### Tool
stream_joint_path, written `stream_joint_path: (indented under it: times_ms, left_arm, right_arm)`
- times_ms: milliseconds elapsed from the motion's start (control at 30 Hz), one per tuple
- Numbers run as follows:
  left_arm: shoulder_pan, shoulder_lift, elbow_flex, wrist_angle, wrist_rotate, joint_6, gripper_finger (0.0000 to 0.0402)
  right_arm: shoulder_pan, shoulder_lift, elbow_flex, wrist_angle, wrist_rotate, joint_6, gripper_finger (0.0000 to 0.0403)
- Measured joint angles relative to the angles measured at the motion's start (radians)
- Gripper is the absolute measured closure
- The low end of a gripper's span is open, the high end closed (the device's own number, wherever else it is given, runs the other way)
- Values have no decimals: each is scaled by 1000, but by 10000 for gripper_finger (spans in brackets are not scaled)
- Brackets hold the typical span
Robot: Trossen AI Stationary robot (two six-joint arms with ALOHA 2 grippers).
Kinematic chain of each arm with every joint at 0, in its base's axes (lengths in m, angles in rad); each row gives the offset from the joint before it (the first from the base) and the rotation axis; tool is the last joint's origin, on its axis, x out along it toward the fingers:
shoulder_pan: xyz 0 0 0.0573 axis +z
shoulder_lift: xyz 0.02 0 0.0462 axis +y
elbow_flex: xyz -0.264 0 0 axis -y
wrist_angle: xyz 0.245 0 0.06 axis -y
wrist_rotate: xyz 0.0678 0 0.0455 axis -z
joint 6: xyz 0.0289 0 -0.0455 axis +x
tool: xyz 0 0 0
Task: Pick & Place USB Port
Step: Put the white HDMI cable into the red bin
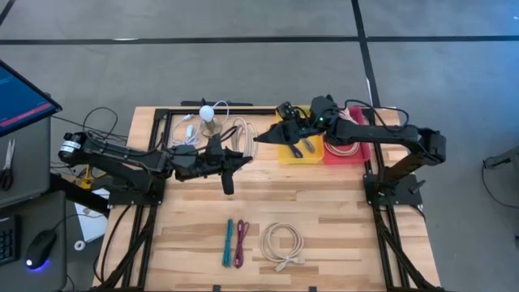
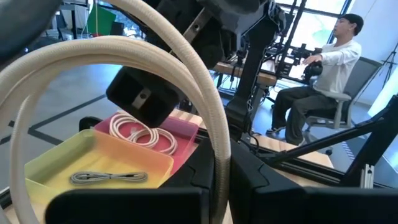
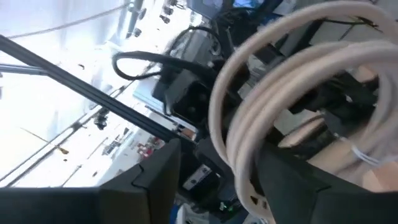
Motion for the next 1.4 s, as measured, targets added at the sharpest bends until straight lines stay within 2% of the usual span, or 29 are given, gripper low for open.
stream_joint_path:
  times_ms: [367, 567, 767, 1033, 1233, 1400]
  left_arm:
    - [2, 2, 0, 7, -1, 4, 386]
    - [2, 52, 3, 54, 10, -16, 386]
    - [15, 103, 2, 156, 44, -16, 387]
    - [14, 98, -2, 144, 69, -13, 387]
    - [15, 105, -2, 161, 77, -19, 387]
    - [15, 105, -1, 162, 76, -19, 387]
  right_arm:
    - [1, 7, 0, 18, 7, -25, 254]
    - [5, 7, -2, 18, 6, -35, 280]
    - [5, 6, -2, 13, 6, -35, 283]
    - [6, 4, 2, -137, 4, -77, 273]
    - [14, 6, 1, -89, -17, -86, 268]
    - [20, 5, 1, -70, -18, -81, 293]
